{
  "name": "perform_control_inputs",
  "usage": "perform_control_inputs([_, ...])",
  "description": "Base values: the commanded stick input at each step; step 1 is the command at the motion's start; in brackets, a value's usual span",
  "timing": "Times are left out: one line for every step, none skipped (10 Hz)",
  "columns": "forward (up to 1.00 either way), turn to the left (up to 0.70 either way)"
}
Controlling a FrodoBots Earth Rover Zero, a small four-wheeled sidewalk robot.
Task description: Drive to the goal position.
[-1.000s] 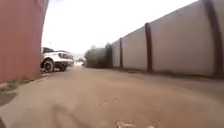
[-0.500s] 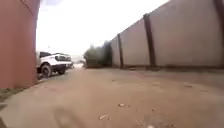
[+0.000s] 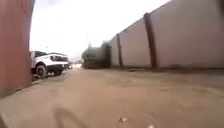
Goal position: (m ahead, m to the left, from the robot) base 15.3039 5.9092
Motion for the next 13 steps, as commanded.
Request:
perform_control_inputs([0.7, 0.0])
perform_control_inputs([0.7, 0.0])
perform_control_inputs([0.7, 0.0])
perform_control_inputs([0.7, 0.0])
perform_control_inputs([0.7, 0.0])
perform_control_inputs([0.7, 0.0])
perform_control_inputs([0.7, 0.0])
perform_control_inputs([0.7, 0.0])
perform_control_inputs([0.7, 0.16])
perform_control_inputs([0.7, 0.34])
perform_control_inputs([0.7, 0.18])
perform_control_inputs([0.7, 0.11])
perform_control_inputs([0.7, 0.11])
